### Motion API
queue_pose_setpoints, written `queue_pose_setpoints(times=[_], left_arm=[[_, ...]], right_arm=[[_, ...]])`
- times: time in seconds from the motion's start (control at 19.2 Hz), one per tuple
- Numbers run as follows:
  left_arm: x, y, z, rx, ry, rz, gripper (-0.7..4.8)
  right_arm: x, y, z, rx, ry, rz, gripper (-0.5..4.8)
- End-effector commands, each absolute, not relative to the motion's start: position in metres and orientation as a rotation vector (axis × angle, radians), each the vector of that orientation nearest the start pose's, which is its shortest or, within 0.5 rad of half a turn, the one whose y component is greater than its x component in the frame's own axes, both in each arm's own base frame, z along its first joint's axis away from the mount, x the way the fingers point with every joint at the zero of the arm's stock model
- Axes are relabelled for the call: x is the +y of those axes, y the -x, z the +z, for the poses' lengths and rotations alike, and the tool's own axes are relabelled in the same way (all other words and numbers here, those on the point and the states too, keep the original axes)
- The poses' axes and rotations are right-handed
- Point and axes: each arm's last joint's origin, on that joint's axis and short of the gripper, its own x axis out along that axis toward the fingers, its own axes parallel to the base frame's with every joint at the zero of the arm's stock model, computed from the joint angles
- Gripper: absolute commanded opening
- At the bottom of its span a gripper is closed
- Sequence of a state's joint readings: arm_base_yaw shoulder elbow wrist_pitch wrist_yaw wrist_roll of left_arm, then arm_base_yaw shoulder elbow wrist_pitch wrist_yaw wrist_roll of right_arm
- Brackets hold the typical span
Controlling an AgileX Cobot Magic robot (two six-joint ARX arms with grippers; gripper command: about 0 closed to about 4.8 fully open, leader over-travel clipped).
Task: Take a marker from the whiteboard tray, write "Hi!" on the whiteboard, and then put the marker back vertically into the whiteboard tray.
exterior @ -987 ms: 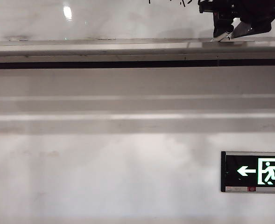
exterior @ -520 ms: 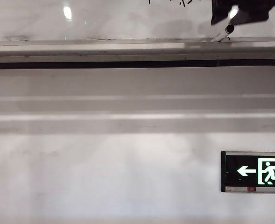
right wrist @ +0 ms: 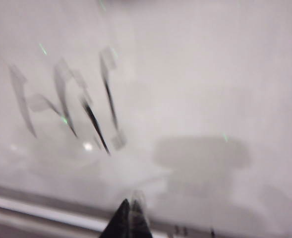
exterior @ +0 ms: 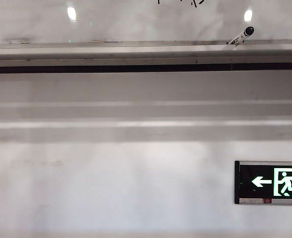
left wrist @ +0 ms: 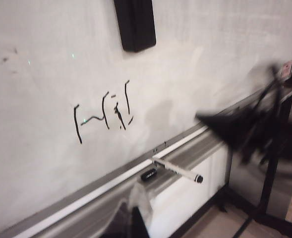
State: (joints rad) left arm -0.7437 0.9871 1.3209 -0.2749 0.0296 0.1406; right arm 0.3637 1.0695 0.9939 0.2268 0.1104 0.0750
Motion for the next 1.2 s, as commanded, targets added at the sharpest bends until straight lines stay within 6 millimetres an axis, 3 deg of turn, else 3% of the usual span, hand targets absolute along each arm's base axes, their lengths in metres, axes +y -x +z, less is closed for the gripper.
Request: queue_pose_setpoints(times=[0.05,0.26,0.52,0.68,0.78,0.99,1.2], left_arm=[[-0.124,-0.134,0.466,-0.08,-0.083,-0.771,-0.06],[-0.123,-0.132,0.467,-0.068,-0.053,-0.771,-0.06],[-0.113,-0.122,0.475,-0.099,-0.024,-0.76,-0.06],[-0.103,-0.112,0.465,-0.104,-0.037,-0.726,-0.06],[-0.096,-0.105,0.45,-0.105,-0.035,-0.713,-0.06],[-0.078,-0.088,0.407,-0.12,-0.025,-0.646,-0.06],[-0.06,-0.07,0.363,-0.138,-0.015,-0.619,-0.06]], right_arm=[[0.078,-0.209,0.416,-0.115,-0.105,0.299,-0.05],[0.069,-0.186,0.443,-0.125,-0.049,0.303,-0.05],[0.052,-0.145,0.437,-0.071,0.049,0.25,-0.05],[0.045,-0.125,0.409,-0.116,0.056,0.249,-0.05],[0.04,-0.114,0.375,-0.14,0.046,0.25,-0.05],[0.034,-0.097,0.313,-0.119,0.045,0.25,-0.05],[0.028,-0.084,0.271,-0.103,-0.061,0.222,-0.04]])
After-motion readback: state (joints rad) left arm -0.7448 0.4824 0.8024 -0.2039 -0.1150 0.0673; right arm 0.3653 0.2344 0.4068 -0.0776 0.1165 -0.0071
